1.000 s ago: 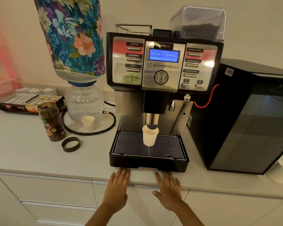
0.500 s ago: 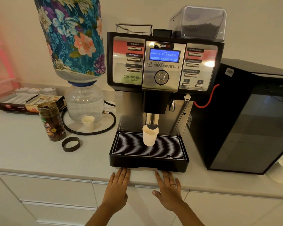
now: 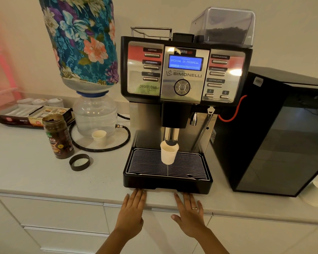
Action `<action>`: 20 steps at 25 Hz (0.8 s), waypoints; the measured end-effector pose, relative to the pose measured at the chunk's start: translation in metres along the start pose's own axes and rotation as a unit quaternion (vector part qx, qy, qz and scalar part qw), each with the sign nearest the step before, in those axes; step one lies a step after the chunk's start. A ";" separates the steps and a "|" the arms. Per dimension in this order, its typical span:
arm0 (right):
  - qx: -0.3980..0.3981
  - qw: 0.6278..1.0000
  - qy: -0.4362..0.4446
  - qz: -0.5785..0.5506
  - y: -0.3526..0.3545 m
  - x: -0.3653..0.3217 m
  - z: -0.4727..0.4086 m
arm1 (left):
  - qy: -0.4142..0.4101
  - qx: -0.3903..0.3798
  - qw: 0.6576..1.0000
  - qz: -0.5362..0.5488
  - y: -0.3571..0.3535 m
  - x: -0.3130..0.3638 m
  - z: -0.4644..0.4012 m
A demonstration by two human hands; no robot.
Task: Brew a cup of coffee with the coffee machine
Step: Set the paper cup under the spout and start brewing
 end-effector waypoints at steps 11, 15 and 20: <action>0.000 1.000 0.003 -0.002 0.001 -0.001 0.000 | -0.006 0.001 1.000 0.011 0.001 0.001 0.000; 0.002 1.000 -0.001 -0.001 0.001 0.000 0.000 | -0.008 0.002 1.000 0.013 0.002 0.001 0.000; 0.007 1.000 0.002 0.005 0.004 0.000 0.002 | -0.007 0.001 1.000 0.012 0.001 0.000 0.000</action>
Point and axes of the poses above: each hand's wrist, its own z-axis away from the middle knuckle, its own y-axis out of the back of the hand, x = y × z, the point moved 4 cm from there along -z, towards the middle knuckle, and after that the axes turned 14 degrees about z, right-handed, at the moved point
